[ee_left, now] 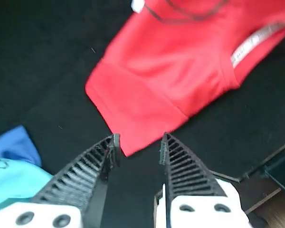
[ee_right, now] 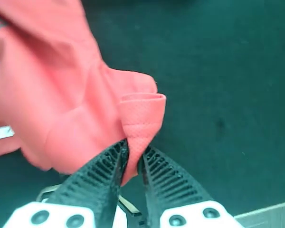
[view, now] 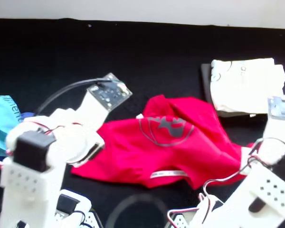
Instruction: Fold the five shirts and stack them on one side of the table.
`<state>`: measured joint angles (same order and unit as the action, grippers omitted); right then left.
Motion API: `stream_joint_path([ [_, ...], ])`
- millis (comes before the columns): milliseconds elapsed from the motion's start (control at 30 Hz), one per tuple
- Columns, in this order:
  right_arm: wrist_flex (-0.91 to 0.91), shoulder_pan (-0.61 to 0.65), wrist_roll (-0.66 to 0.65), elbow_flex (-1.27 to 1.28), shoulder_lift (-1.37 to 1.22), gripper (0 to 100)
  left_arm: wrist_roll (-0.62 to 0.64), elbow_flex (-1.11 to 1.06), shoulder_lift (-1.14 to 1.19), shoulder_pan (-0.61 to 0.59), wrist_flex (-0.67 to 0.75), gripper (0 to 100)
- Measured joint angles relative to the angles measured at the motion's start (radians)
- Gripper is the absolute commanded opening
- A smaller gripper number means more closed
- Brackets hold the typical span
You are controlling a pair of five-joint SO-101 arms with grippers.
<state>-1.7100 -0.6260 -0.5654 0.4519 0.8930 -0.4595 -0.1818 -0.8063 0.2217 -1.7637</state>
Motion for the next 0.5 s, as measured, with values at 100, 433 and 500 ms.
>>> stream_joint_path([
  [100, 0.014, -0.098, -0.026, 0.0, 0.049, 0.5, 0.0, 0.058, -0.002, -0.002, 0.014, 16],
  [433, 0.203, -0.333, 0.002, 0.057, 0.103, 0.5, 0.203, 0.018, 0.416, 0.038, 0.422, 16],
  [500, 0.21, -0.33, 0.002, 0.092, 0.098, 0.5, 0.239, 0.049, 0.532, 0.086, 0.479, 16],
])
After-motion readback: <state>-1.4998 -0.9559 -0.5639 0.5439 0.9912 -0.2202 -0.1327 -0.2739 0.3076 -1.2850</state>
